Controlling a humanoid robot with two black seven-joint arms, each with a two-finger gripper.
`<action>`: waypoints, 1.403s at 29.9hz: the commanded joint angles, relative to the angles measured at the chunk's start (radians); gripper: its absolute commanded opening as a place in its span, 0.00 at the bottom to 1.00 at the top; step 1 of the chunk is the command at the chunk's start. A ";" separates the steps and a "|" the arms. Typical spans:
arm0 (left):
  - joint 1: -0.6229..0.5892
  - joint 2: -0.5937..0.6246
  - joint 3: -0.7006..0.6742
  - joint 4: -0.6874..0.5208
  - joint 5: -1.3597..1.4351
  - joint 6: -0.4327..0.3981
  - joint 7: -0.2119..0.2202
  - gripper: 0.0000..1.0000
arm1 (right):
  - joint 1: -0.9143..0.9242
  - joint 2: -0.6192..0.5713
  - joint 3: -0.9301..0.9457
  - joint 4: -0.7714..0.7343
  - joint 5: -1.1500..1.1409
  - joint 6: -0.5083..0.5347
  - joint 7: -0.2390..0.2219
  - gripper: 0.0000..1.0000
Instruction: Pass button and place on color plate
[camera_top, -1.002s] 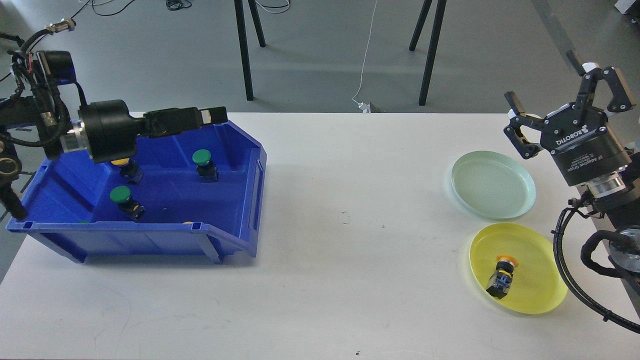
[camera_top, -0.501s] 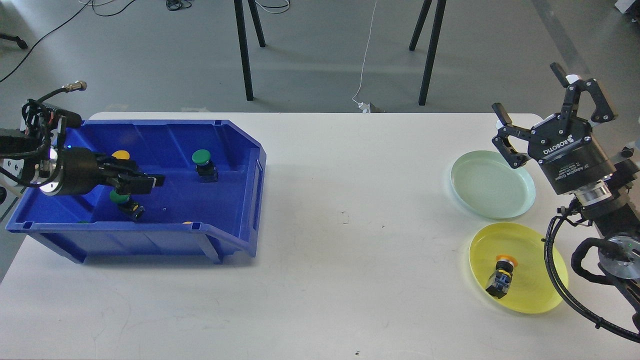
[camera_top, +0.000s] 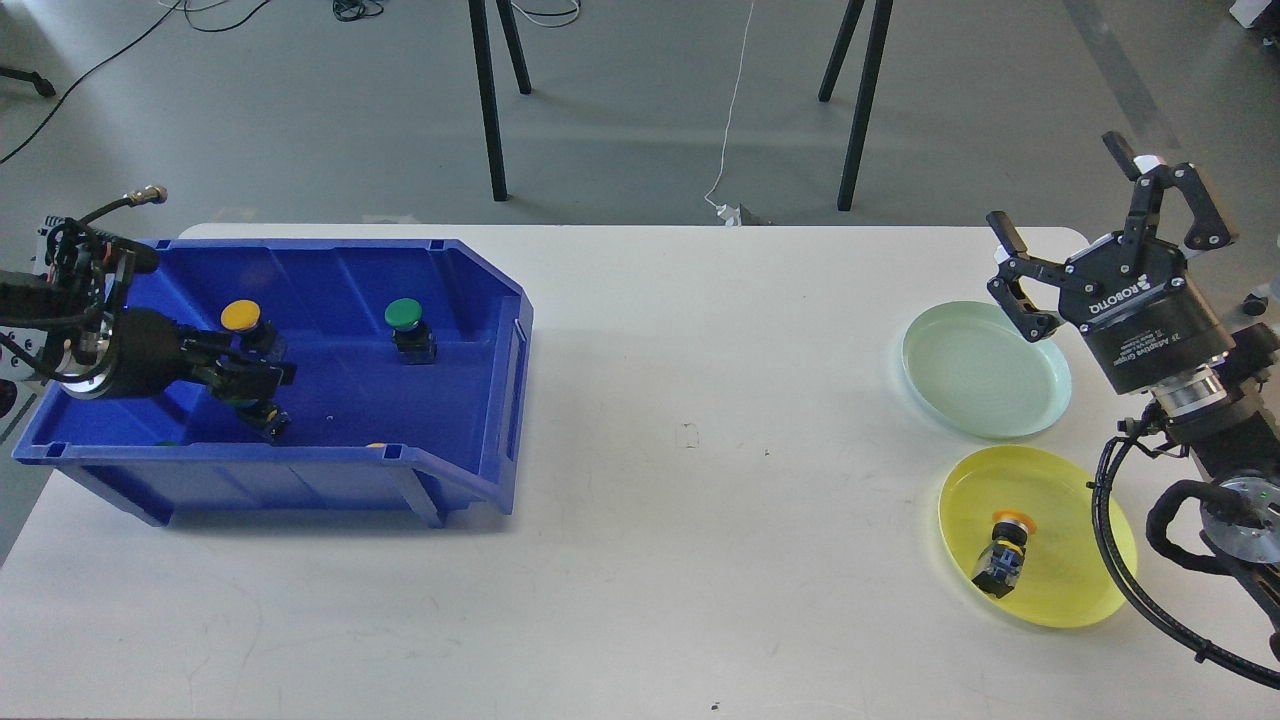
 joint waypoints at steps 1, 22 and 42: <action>0.003 -0.008 0.002 0.019 0.000 0.000 0.000 0.91 | 0.000 -0.001 0.000 0.000 0.000 0.000 0.000 0.98; 0.006 -0.016 0.031 0.042 0.000 0.000 0.000 0.90 | -0.015 -0.003 -0.002 0.003 0.002 0.000 0.000 0.98; 0.008 -0.039 0.038 0.064 -0.003 0.000 0.000 0.73 | -0.023 -0.003 0.001 0.003 0.002 0.000 0.000 0.98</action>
